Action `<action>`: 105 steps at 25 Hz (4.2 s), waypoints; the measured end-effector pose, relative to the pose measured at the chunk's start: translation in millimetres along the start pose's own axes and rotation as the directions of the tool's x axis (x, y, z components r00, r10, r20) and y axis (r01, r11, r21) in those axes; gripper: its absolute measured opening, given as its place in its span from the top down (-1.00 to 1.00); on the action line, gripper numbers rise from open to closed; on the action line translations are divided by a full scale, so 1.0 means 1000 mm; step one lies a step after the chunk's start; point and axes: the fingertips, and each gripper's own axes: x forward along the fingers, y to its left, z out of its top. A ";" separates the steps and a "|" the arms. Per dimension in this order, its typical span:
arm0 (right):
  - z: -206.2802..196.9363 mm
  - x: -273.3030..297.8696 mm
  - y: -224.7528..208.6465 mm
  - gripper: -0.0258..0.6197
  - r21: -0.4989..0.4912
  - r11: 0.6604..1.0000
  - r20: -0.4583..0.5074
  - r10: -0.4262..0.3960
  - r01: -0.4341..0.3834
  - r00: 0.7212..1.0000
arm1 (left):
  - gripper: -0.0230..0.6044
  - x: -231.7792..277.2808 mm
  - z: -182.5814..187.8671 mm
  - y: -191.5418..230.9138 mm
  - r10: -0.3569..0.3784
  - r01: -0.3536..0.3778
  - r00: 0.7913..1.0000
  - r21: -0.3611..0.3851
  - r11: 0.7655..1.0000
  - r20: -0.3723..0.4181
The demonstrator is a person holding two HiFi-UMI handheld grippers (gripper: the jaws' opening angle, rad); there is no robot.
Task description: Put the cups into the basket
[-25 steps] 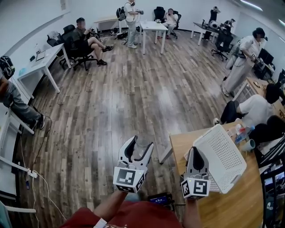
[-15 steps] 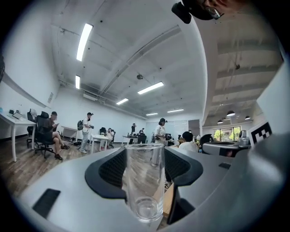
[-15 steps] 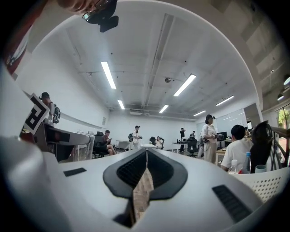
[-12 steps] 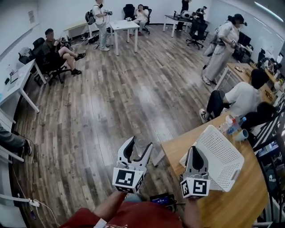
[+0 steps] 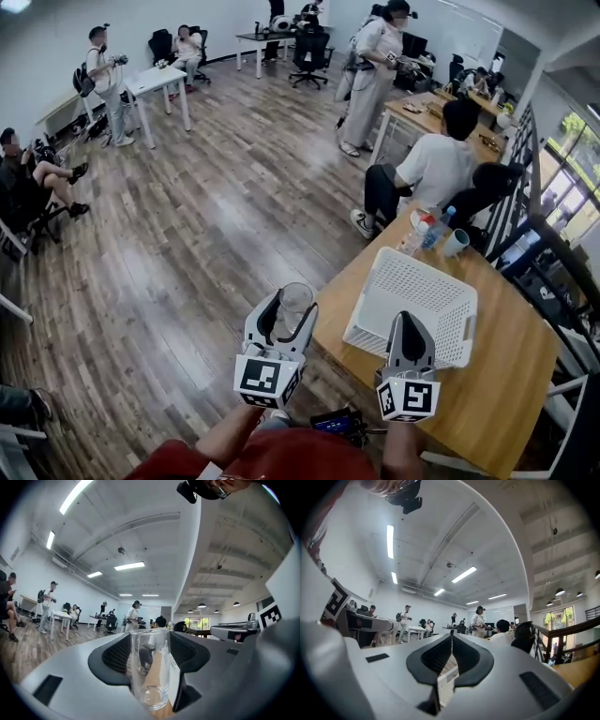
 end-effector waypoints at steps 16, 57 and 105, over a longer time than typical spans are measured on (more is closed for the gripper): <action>-0.006 -0.088 -0.092 0.88 -0.018 0.930 0.002 -0.366 0.366 0.930 | 0.07 0.063 -0.020 -0.114 -0.365 0.364 0.930 -0.018 0.931 -0.033; -0.018 -0.079 -0.282 0.88 0.032 0.880 0.015 -0.475 0.475 0.880 | 0.07 0.207 -0.029 -0.260 -0.485 0.487 0.871 0.009 0.873 -0.084; -0.032 -0.081 -0.287 0.88 0.050 0.829 -0.018 -0.556 0.557 0.831 | 0.07 0.253 -0.143 -0.296 -0.621 0.677 0.651 -0.035 0.735 -0.436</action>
